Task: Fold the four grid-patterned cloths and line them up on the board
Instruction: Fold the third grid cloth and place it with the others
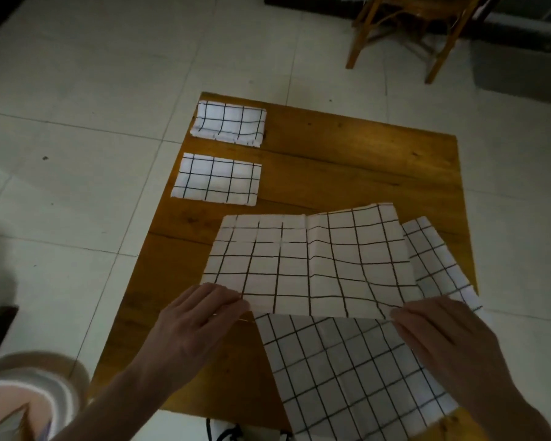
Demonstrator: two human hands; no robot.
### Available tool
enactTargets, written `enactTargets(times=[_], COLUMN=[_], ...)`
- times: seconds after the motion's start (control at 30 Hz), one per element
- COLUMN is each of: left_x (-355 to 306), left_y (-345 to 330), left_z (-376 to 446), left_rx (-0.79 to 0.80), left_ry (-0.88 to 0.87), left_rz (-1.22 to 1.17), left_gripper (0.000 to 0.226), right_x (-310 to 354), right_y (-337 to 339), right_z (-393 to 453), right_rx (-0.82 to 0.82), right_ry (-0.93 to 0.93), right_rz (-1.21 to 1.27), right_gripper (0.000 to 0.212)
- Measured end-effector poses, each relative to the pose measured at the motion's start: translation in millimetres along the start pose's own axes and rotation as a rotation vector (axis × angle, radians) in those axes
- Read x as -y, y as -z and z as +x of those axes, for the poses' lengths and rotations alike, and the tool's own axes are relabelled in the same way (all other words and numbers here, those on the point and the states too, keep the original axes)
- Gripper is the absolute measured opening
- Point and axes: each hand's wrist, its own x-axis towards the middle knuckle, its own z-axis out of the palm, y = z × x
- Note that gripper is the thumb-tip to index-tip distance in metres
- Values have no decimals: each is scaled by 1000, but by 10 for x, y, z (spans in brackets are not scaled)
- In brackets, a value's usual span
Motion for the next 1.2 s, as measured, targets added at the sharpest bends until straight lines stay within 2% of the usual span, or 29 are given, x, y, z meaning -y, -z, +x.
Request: enactTargets(times=[0.13, 0.23, 0.4, 0.57, 0.63, 0.7, 0.73, 0.8, 0.83, 0.93, 1.0, 1.1, 1.2], left_x=[28, 15, -50, -44, -49, -80, -114, -202, -254, -413, -488, -549, -586], left_y=[-347, -558, -730, -758, -768, -761, -757, -775, -811, -1008, -1141, -1279, -1328], left_z=[-302, -455, -541, -657, -644, -573, -525, -444, -414, -345, -316, -352, -390], left_rx=[127, 219, 259, 306, 310, 309, 307, 291, 280, 273, 304, 375, 409], left_ry=[73, 125, 184, 208, 211, 236, 265, 326, 354, 444, 492, 514, 538], left_rz=[-47, -15, -19, 4, 16, 8, -8, -8, 5, 33, 58, 104, 129], left_gripper=[25, 33, 31, 36, 30, 21, 25, 34, 37, 44, 53, 62, 64], right_x=[30, 93, 139, 154, 154, 174, 207, 292, 349, 613, 787, 931, 924], right_y=[-471, -716, -846, -803, -830, -835, -801, -786, -786, -875, -981, -1166, -1250], right_z=[-364, -571, -807, -932, -1001, -1028, -997, -917, -851, -617, -507, -533, -589], right_rx=[81, 117, 147, 245, 263, 237, 233, 237, 217, 190, 236, 344, 382], right_ry=[-77, -123, -202, -274, -299, -298, -326, -393, -444, -618, -688, -717, -715], right_rz=[55, 95, 144, 112, 118, 129, 133, 121, 125, 202, 225, 182, 149], right_gripper=[20, 20, 30, 64, 57, 28, 29, 50, 53, 49, 55, 65, 69])
